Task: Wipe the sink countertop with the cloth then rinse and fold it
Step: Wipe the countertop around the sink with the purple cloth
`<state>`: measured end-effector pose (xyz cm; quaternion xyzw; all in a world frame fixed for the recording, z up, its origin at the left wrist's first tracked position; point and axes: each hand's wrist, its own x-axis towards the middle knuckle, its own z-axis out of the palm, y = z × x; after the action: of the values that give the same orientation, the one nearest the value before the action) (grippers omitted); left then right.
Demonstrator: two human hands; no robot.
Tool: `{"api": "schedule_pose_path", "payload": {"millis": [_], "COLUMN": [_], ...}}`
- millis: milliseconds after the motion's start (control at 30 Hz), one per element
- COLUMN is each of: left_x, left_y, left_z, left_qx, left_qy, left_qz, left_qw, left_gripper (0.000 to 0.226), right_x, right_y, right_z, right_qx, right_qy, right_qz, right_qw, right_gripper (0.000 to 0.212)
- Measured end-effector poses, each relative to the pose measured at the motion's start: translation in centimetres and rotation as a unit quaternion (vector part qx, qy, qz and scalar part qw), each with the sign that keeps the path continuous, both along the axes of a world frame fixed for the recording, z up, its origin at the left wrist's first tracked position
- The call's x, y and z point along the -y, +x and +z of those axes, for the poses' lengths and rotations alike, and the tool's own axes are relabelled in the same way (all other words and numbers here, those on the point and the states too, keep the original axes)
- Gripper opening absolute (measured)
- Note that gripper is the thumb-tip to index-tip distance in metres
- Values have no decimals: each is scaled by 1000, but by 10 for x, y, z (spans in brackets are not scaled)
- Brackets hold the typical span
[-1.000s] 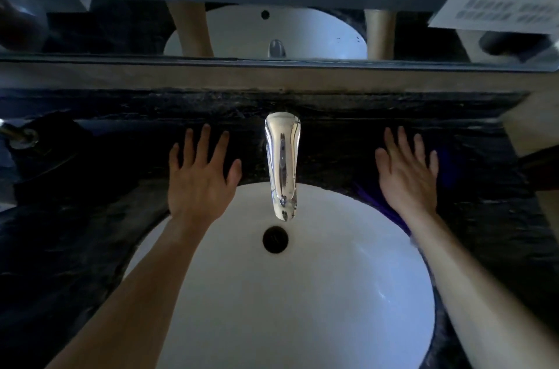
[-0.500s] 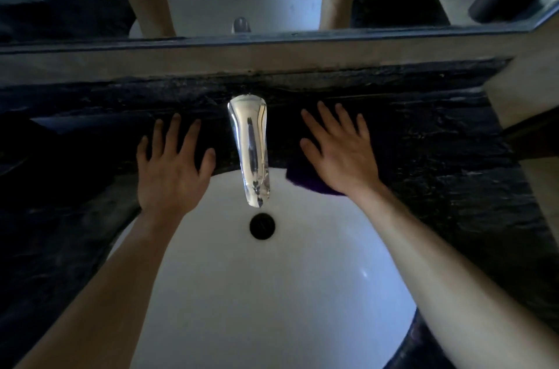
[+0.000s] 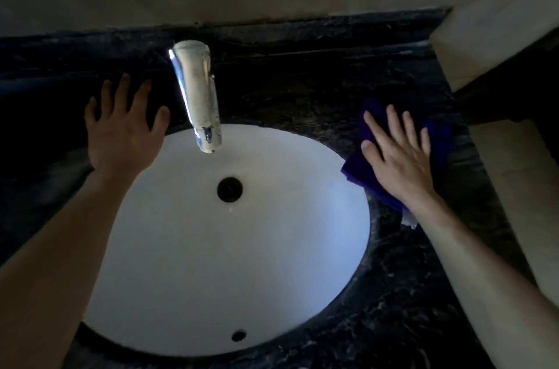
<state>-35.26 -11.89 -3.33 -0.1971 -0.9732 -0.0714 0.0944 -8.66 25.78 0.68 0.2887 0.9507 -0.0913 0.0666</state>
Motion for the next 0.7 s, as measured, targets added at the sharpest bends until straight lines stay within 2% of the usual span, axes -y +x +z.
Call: {"api": "schedule_pose_path", "payload": {"millis": [267,333,433,567,700], "left_x": [26,41,61,77,86], "left_y": [29,69,148,253,326], "left_z": [21,29,35,44,51], "left_qx": [47,53,136,219,215], "left_qy": [49,61,77,70,26], "left_qz": [-37,-47,-59,-97,-117], "left_qw": [997,996,986,968,969], "left_gripper": [64,61,64,63,63], "right_x": [80,112,171,255,312], "right_y": [122,146,174,191,194], "right_z": [-2,-2,0,6,9], "right_qx": [14,14,6,4,0], "right_qy": [26,38,51,19,-17], "right_qz": [67,49,24,100,166], "right_qw": [997,998,998,995,986], "right_gripper": [59,58,58,58,60]}}
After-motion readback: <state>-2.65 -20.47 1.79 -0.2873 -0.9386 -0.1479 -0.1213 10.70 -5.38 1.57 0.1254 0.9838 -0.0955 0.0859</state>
